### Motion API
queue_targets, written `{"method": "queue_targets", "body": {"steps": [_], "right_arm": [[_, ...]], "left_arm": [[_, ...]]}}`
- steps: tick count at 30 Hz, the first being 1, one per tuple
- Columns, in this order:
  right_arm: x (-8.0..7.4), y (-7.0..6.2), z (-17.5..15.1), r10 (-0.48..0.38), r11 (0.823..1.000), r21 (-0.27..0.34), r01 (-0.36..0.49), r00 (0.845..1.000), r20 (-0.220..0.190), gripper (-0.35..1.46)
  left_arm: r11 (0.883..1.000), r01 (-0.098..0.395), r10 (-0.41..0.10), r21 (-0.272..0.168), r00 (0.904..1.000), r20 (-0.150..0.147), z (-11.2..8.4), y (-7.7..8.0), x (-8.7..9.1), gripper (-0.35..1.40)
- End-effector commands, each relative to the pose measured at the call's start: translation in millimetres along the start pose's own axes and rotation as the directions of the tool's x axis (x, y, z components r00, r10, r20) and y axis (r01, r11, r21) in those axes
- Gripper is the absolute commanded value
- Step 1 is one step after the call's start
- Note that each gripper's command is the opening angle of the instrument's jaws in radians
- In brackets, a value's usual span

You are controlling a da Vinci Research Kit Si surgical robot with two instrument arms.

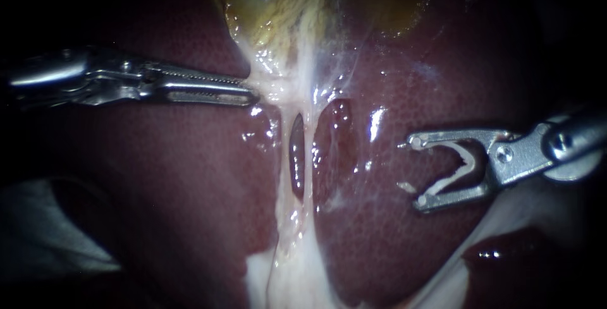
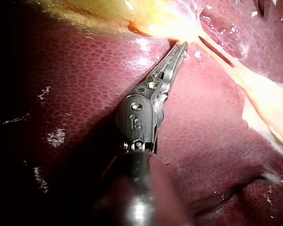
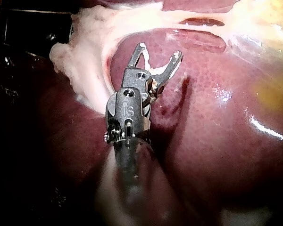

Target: Grabbing gallbladder

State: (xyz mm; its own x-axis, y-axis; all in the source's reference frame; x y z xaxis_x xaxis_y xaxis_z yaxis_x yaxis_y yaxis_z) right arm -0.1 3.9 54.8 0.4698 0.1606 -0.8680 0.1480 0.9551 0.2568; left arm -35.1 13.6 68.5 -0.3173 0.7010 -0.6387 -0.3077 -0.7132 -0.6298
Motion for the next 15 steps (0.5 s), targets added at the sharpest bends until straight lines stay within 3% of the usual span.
{"method": "queue_targets", "body": {"steps": [1,7,15], "right_arm": [[0.0,0.0,0.0,0.0,1.0,0.0,0.0,1.0,0.0,0.5],[0.0,0.0,0.0,0.0,1.0,0.0,0.0,1.0,0.0,0.5],[-0.1,0.0,-0.1,0.0,1.0,0.0,0.0,1.0,0.0,0.5]], "left_arm": [[1.0,0.016,-0.016,-0.01,0.9999,0.005,-0.2,0.2,0.2,-0.35],[0.996,0.089,-0.088,-0.023,0.9959,0.02,-1.8,0.8,1.6,-0.35],[0.994,0.101,-0.1,-0.043,0.9946,0.026,-4.9,0.7,4.1,-0.35]]}}
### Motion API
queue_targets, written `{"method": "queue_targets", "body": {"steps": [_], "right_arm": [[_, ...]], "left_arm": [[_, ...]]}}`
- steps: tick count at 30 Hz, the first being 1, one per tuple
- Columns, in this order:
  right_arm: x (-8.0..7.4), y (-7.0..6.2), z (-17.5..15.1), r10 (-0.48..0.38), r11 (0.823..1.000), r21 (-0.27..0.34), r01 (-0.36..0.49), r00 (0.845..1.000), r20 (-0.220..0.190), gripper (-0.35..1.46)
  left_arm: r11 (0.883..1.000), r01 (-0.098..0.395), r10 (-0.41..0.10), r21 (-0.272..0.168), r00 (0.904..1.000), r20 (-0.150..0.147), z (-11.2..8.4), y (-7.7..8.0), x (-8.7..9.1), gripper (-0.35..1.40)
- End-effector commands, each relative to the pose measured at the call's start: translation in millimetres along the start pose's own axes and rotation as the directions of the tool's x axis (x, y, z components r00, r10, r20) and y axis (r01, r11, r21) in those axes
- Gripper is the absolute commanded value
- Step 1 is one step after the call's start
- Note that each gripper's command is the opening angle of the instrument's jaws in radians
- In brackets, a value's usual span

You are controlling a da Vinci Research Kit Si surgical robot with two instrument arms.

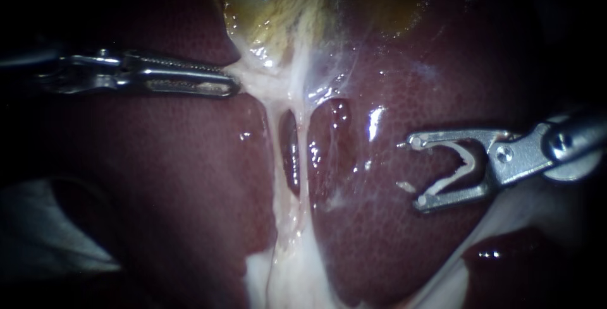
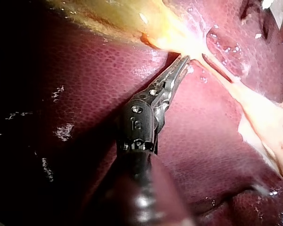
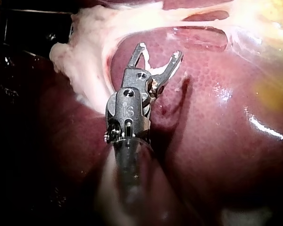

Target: Grabbing gallbladder

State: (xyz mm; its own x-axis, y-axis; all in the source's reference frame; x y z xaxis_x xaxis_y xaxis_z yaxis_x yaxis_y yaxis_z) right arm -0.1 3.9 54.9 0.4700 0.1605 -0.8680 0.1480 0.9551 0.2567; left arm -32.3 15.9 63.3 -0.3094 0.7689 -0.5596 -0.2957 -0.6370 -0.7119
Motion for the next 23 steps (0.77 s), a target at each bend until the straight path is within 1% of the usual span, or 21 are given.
{"method": "queue_targets", "body": {"steps": [1,4,5,7,9,23], "right_arm": [[0.0,0.0,-0.1,0.0,1.0,0.0,0.0,1.0,0.0,0.5],[0.0,0.0,-0.1,0.0,1.0,0.0,0.0,1.0,0.0,0.5],[0.0,0.0,-0.1,0.0,1.0,0.0,0.0,1.0,0.0,0.5],[0.0,0.0,-0.1,0.0,1.0,0.001,0.0,1.0,0.0,0.5],[-0.1,0.0,-0.1,0.0,1.0,0.001,0.0,1.0,0.0,0.5],[-0.1,0.0,-0.1,0.0,1.0,0.0,0.0,1.0,0.0,0.5]], "left_arm": [[1.0,0.008,-0.008,0.008,1.0,0.001,-0.8,-0.1,0.5,-0.35],[1.0,0.01,-0.009,0.011,0.9998,-0.015,-2.7,-0.3,1.7,-0.35],[1.0,0.007,-0.007,0.013,0.9997,-0.025,-3.5,-0.4,2.2,-0.35],[1.0,0.001,0.0,0.018,0.9994,-0.035,-4.6,-0.4,2.7,-0.35],[1.0,-0.002,0.003,0.021,0.9993,-0.038,-5.2,-0.5,3.2,-0.35],[1.0,-0.001,0.002,0.023,0.9993,-0.038,-5.1,-0.4,3.1,-0.35]]}}
